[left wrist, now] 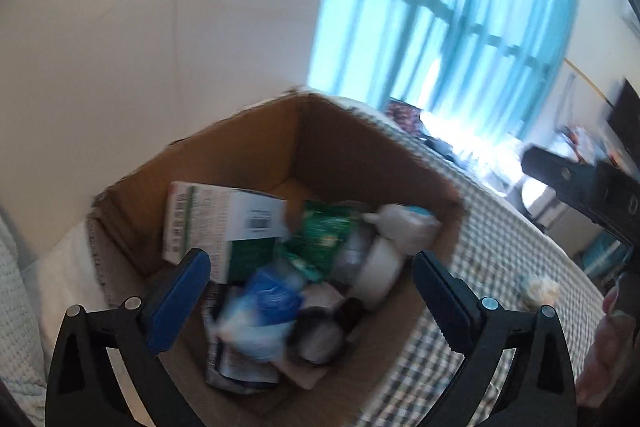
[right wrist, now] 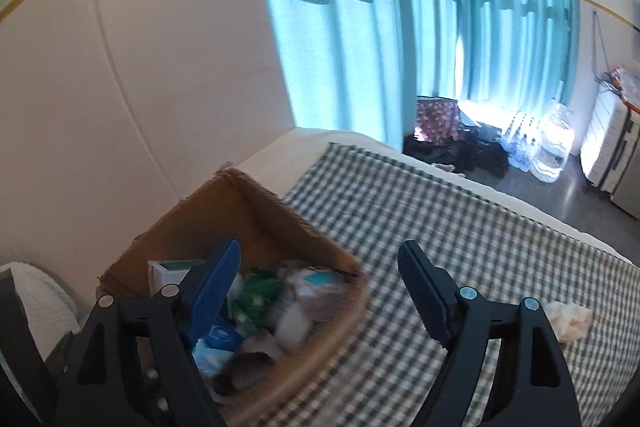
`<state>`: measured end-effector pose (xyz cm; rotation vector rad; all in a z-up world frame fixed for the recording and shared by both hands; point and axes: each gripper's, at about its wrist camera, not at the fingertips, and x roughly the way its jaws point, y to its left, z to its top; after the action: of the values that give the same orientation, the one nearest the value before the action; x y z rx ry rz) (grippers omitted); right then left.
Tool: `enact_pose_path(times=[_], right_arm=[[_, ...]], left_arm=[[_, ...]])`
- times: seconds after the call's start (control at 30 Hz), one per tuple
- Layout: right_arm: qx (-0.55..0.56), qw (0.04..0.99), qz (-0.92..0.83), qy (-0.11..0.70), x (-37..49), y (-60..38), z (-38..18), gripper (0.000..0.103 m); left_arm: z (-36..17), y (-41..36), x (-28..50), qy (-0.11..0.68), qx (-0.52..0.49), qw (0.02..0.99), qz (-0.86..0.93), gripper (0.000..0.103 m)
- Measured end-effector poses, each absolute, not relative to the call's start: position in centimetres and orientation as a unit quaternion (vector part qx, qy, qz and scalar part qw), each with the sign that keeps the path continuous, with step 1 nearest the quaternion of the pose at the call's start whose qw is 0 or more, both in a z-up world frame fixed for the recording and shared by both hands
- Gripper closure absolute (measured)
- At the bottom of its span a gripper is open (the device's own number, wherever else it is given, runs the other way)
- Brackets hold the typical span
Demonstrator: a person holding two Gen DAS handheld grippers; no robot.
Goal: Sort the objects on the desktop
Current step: 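Grasp the clear thin strip with the left tool while the right tool grasps the white lace cloth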
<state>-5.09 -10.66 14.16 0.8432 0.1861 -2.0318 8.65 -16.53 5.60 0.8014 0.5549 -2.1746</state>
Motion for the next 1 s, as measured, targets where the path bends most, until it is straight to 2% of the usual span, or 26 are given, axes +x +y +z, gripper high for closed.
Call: enact_pose_path(times=[0.3, 0.4, 0.53, 0.77, 0.9, 1.0], right_arm=[[0.348, 0.34, -0.87, 0.079, -10.8, 5.8, 14.2, 0.021], [0.355, 0.314, -0.877, 0.08, -12.2, 10.3, 12.9, 0.021], [0.371, 0.288, -0.879, 0.083, -13.8, 14.6, 10.5, 0.021], [0.387, 0.324, -0.862, 0.041, -17.3, 14.4, 7.9, 0.021], [0.393, 0.361, -0.844, 0.056, -18.6, 12.4, 5.0, 0.021], [0.399, 0.366, -0.837, 0.076, -19.7, 10.5, 2.8, 0.021]], left_arm=[[8.5, -6.5, 5.0, 0.183, 0.298, 0.24, -0.905, 0.0], [7.6, -3.7, 3.2, 0.163, 0.318, 0.21, -0.91, 0.0], [4.4, -1.8, 0.6, 0.149, 0.358, 0.226, -0.893, 0.0], [-1.3, -0.5, -2.4, 0.106, 0.425, 0.257, -0.861, 0.0], [-3.9, -0.2, -3.2, 0.079, 0.441, 0.274, -0.851, 0.0], [-6.0, -1.1, -4.1, 0.088, 0.458, 0.281, -0.839, 0.0]])
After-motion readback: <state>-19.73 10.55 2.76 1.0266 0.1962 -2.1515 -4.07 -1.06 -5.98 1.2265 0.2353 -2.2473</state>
